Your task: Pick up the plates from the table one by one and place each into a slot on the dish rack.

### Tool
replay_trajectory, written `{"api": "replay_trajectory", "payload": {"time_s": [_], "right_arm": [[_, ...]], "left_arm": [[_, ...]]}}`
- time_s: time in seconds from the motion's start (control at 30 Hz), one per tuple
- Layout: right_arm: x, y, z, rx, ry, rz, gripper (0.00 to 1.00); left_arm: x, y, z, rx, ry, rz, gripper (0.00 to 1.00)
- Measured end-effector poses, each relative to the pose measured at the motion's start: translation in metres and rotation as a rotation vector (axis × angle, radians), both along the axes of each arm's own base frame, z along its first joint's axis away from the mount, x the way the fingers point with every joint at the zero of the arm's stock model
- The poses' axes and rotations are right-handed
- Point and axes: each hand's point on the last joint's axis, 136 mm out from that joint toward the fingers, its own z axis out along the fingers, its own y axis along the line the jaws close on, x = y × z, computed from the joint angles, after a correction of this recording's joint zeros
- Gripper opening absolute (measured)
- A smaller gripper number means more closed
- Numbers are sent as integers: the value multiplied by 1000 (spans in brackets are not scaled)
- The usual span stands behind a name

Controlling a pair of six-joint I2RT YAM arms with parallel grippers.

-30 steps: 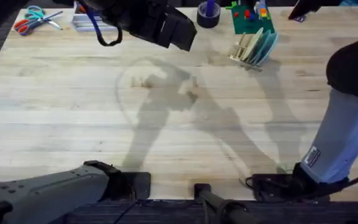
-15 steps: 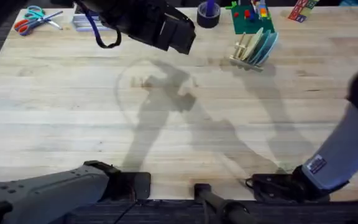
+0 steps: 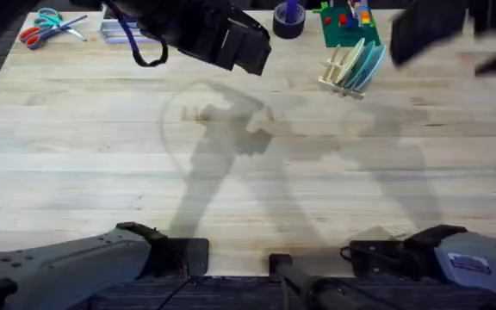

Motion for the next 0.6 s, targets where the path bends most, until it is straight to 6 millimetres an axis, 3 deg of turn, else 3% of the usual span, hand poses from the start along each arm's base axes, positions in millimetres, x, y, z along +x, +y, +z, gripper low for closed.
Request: {"api": "replay_trajectory", "payload": {"time_s": [0.3,0.43,0.6], "right_arm": [[-29,-3,-35,83,-123,10,993],[-40,-4,-39,103,-146,16,994],[-41,-4,-39,109,-155,18,995]], "left_arm": [[0,0,0,0,0,0,995],[0,0,0,0,0,0,995],[0,0,0,0,1,0,994]]}}
